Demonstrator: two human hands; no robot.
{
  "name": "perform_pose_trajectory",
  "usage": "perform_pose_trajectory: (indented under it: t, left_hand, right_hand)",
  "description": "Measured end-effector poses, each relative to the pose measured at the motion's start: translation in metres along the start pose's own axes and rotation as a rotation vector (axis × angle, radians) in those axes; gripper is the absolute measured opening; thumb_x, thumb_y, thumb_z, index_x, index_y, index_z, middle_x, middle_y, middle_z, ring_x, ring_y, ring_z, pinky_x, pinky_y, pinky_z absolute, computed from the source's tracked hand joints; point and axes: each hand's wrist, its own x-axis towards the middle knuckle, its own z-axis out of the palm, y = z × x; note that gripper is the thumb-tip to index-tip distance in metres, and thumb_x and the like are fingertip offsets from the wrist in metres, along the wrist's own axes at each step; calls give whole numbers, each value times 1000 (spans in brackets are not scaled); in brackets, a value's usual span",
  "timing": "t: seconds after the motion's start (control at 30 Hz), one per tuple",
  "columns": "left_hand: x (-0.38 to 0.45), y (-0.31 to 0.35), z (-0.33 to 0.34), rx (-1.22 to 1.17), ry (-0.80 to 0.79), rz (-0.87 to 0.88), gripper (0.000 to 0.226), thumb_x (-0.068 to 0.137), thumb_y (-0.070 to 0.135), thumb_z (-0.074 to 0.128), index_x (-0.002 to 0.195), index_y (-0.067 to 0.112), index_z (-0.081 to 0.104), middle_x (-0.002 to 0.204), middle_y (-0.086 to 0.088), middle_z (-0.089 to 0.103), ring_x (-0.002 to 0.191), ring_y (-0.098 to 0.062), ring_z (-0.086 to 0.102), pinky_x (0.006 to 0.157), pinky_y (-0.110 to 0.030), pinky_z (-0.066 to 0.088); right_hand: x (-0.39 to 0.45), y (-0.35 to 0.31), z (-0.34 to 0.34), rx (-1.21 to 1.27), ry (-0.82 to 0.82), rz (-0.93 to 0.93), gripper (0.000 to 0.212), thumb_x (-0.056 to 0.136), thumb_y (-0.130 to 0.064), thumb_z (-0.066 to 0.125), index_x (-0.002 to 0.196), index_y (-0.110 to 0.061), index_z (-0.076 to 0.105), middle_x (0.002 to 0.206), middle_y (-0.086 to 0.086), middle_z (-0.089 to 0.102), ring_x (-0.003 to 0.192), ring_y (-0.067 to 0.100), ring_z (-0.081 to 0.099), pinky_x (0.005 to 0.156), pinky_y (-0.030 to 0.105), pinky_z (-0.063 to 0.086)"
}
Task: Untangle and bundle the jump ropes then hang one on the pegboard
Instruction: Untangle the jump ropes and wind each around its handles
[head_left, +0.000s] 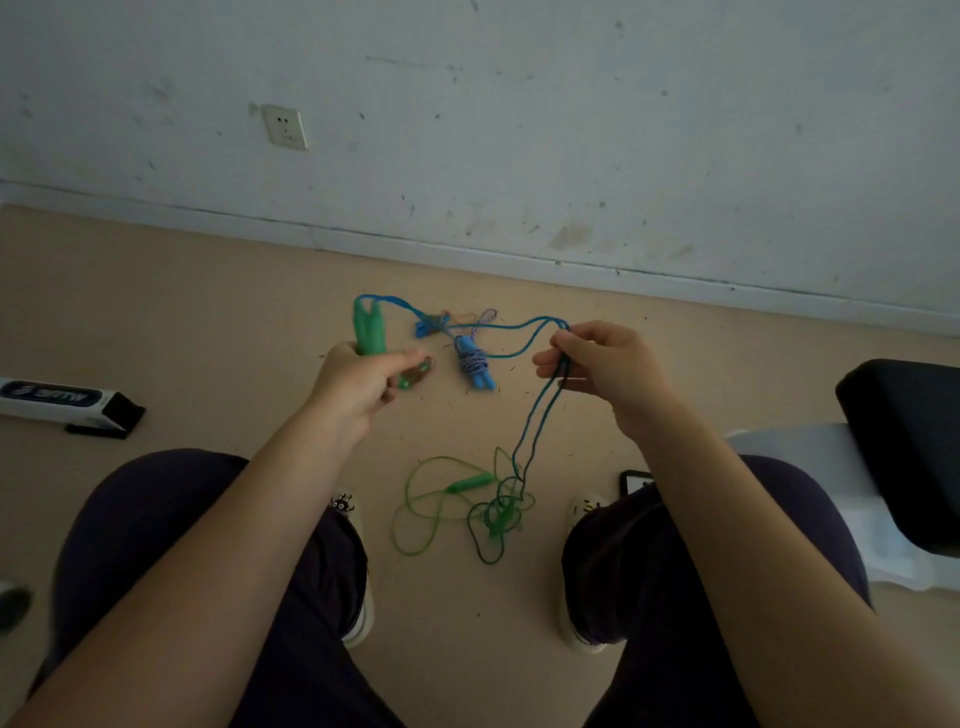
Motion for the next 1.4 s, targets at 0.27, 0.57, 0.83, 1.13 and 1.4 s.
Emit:
perform_pose_trajectory:
  t: [0.27,0.57,0.83,1.13,1.4]
  left_hand:
    - [-27,-11,25,182,-461,58,8,99,17,60,96,12,65,82,-1,72,75,-15,68,61,-26,53]
    - [-32,-8,25,82,-764,2,38,90,26,63,120,3,62,94,-15,75,86,-30,73,79,-35,58]
    - [-27,-11,16,173,-730,-19,12,91,12,67,96,2,66,83,-14,76,75,-27,74,68,-33,60]
    - [-27,-2,17,-248,-496,88,9,90,16,63,90,8,67,82,-7,75,79,-22,74,70,-36,61]
    - [-25,1,11,-127,-544,26,28,100,22,55,115,1,66,103,-14,76,92,-27,75,76,-33,61]
  right_hand:
    - [-15,-8,22,214,-271,99,3,90,-6,66,88,-4,66,70,4,68,72,21,70,68,29,60]
    - [-11,-4,25,45,-191,-30,5,86,-16,73,83,-13,74,75,1,72,64,8,61,61,25,35]
    - [-4,-6,10,218,-36,-54,17,86,-24,72,91,-7,70,77,5,73,61,14,65,59,23,54]
    - [-16,13,37,-282,-682,28,21,89,-21,71,109,-17,73,110,4,74,107,19,68,98,32,51]
    - [-12,-1,29,167,-408,-105,10,89,-5,65,96,-5,71,87,11,76,78,24,74,70,30,59]
